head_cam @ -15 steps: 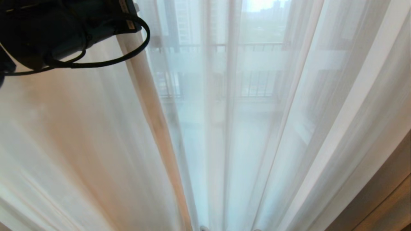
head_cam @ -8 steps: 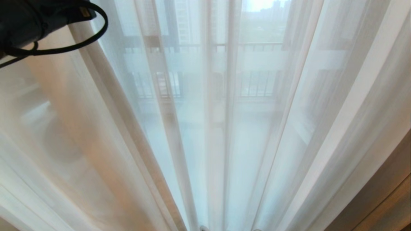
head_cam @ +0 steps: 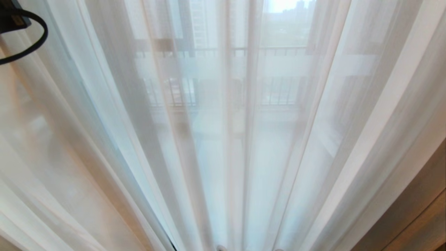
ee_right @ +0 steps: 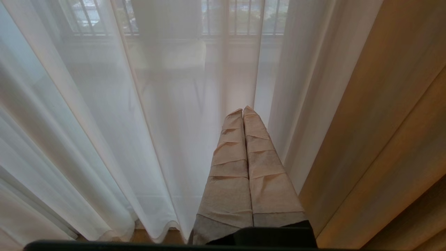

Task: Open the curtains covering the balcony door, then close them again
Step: Close the inner curtains on both sides

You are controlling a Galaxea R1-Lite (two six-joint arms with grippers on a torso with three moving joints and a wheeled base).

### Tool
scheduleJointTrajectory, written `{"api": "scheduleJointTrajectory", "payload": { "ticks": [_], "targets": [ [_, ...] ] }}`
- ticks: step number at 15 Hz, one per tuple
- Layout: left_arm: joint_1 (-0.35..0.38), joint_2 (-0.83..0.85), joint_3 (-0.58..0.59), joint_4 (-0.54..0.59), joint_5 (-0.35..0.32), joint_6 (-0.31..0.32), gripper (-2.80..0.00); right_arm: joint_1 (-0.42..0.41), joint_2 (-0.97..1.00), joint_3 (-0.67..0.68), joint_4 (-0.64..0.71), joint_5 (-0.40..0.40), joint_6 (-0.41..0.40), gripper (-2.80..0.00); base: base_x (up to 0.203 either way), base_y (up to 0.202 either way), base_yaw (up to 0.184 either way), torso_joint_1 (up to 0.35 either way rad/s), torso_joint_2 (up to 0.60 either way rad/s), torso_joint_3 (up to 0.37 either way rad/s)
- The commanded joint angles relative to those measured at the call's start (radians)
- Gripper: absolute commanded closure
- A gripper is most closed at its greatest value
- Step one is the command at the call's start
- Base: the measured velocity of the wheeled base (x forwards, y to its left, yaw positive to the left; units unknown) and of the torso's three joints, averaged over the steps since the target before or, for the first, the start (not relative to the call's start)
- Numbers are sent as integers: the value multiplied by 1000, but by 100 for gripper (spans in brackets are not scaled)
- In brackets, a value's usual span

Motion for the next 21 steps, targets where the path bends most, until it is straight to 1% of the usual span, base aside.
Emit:
{"api": "scheduleJointTrajectory", "payload": {
  "ticks": [1,4,6,8,12,15,17,18,21],
  "targets": [
    [20,-18,31,-3,4,-1,0,0,2,0,0,1,0,0,0,0,0,0,0,0],
    [44,-22,66,-4,3,0,0,0,2,0,0,1,0,0,0,0,0,0,0,0],
    [49,-19,70,-4,3,-1,0,0,2,0,0,2,0,0,0,0,0,0,0,0],
    [73,-13,71,-4,2,0,0,0,2,0,0,0,0,0,0,0,0,0,0,0],
    [96,4,76,-9,2,0,0,0,2,0,0,2,0,0,0,0,0,0,0,0],
    [114,47,75,-79,2,-1,0,0,2,0,0,1,0,0,0,0,0,0,0,0],
    [114,67,73,-93,2,0,0,0,2,0,0,0,0,0,0,0,0,0,0,0],
    [114,73,73,-93,2,0,-280,0,2,0,0,0,0,0,0,0,0,0,0,0],
    [112,79,73,-93,0,2,-280,0,2,0,0,1,0,0,0,0,0,0,0,0]
  ]
}}
